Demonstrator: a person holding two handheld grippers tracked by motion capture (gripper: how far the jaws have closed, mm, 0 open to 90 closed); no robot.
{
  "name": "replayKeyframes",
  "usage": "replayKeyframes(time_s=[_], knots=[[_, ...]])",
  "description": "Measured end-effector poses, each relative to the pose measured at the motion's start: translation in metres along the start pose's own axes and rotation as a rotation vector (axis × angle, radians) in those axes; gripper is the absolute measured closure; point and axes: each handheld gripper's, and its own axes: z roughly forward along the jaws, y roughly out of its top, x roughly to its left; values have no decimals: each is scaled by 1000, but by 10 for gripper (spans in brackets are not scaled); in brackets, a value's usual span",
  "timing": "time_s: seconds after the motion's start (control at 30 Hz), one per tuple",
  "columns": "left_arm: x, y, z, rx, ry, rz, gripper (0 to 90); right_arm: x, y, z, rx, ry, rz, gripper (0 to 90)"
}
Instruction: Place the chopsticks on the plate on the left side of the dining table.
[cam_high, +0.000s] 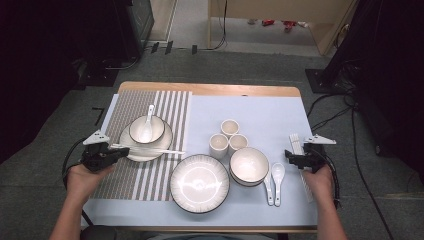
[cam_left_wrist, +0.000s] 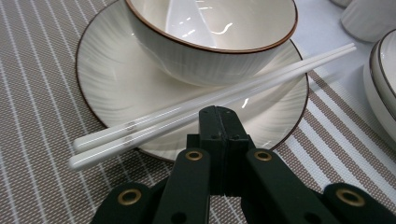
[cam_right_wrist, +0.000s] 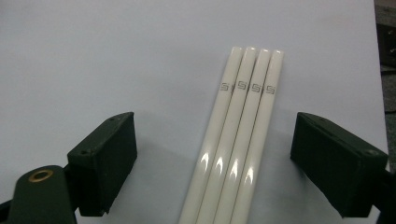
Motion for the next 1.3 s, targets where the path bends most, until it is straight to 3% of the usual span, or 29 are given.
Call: replayKeyframes(time_s=[0.43, 0.8, 0.9, 1.1, 1.3], knots=[[17, -15, -15, -1, 60, -44, 900, 0, 0, 0, 0, 0, 0, 142], [35, -23, -22, -14, 173, -101, 900, 0, 0, 0, 0, 0, -1, 142], [39, -24, -18, -4, 199, -100, 900, 0, 0, 0, 0, 0, 0, 142], [45, -23, -12, -3, 198, -123, 900, 0, 0, 0, 0, 0, 0, 142], [45, -20, -7, 3, 200, -117, 900, 0, 0, 0, 0, 0, 0, 142]])
